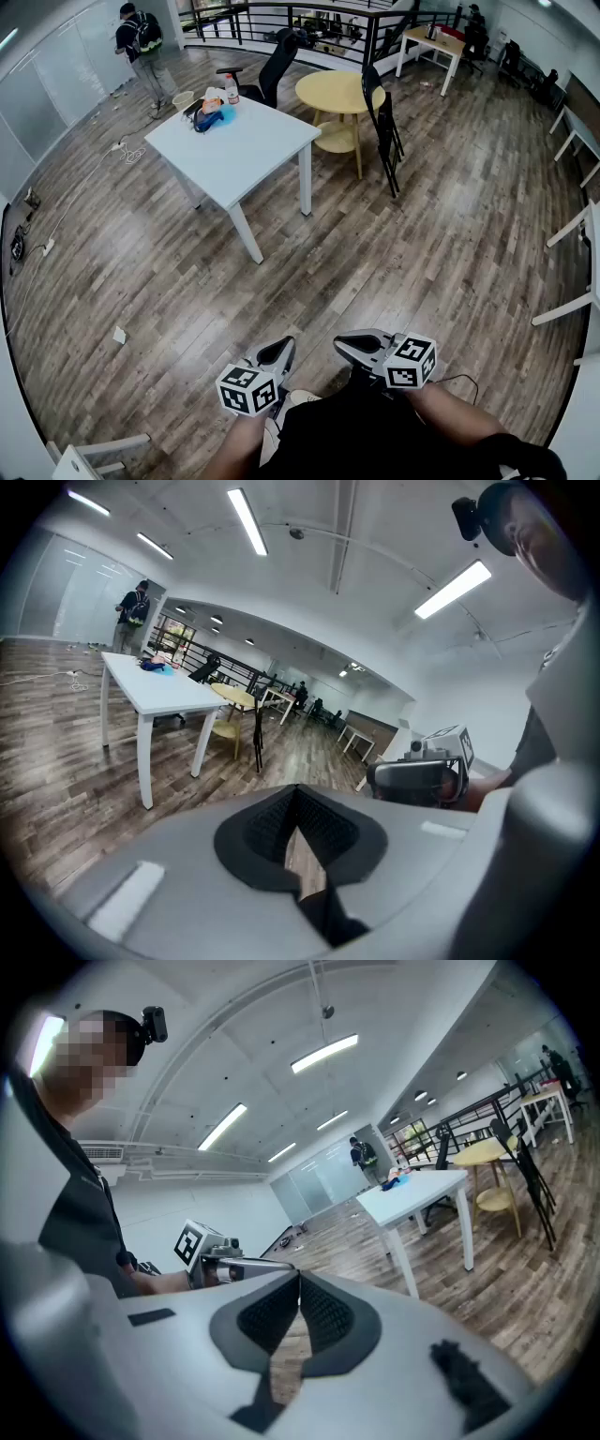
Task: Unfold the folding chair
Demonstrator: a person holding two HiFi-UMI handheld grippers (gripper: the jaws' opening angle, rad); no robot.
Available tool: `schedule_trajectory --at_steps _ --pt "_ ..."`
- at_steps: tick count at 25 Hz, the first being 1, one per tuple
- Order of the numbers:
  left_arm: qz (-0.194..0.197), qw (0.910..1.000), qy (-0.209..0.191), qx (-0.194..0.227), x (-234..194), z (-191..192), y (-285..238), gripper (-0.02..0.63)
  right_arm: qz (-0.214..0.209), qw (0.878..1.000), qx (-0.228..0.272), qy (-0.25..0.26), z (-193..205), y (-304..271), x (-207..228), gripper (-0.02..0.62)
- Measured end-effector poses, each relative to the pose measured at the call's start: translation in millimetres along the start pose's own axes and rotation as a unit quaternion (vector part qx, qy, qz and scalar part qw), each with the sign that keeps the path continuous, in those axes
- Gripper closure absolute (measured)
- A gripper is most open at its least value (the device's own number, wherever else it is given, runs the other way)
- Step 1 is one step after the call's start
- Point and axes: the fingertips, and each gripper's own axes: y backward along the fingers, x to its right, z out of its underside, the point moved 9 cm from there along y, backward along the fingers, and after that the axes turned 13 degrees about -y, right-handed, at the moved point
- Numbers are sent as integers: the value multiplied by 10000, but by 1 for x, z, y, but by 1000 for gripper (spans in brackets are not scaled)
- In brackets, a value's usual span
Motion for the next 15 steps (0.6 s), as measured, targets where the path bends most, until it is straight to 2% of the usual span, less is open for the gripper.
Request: schedule_trajectory --at_steps 3,8,15 --pt "62 10000 -8 -21 5 -9 -18 598 171 9998 82 -2 -11 12 14 589" --pt "-11 9994 -268 -214 12 -26 -40 598 681 9964 442 -225 -33 34 46 589" --pt "-150 9991 -268 -283 10 -52 -87 598 903 9933 629 -353 -73 59 96 589"
